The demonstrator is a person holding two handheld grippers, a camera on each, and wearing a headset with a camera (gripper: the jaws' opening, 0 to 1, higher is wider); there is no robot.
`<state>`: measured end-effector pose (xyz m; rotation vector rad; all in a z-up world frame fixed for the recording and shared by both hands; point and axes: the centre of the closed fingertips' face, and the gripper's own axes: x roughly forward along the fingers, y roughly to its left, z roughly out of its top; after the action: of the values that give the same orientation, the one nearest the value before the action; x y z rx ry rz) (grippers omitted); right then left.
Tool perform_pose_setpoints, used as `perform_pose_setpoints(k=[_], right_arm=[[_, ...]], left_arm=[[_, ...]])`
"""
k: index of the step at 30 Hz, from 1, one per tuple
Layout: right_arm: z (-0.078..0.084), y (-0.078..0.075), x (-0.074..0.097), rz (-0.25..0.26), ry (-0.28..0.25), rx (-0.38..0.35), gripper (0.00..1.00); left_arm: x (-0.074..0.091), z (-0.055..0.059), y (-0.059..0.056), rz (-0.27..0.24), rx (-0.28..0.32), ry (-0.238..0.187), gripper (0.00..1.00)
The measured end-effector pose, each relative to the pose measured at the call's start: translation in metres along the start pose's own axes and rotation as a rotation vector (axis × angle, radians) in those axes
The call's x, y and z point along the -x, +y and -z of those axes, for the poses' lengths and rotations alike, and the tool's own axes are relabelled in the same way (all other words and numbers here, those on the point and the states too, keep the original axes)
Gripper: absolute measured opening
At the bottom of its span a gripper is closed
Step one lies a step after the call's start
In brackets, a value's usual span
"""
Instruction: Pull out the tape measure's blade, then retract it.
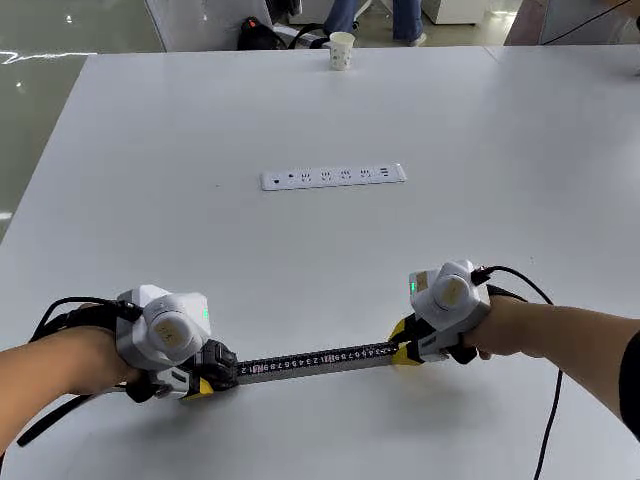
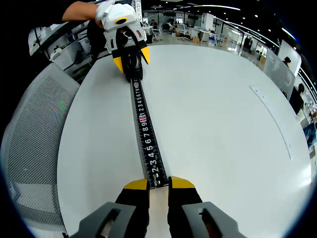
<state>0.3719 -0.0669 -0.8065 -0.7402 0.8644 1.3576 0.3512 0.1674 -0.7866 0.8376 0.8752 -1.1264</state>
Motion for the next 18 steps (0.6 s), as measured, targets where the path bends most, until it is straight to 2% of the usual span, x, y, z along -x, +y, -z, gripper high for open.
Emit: perform_pose_setpoints(k=[18], right_arm=[[0.0041,-0.0021,0.0024,0.004,-0.004,-0.014,0.09]], left_arm=[[-0.0005,0.0005,0.0008,0.001,0.002,0.000,0.34]])
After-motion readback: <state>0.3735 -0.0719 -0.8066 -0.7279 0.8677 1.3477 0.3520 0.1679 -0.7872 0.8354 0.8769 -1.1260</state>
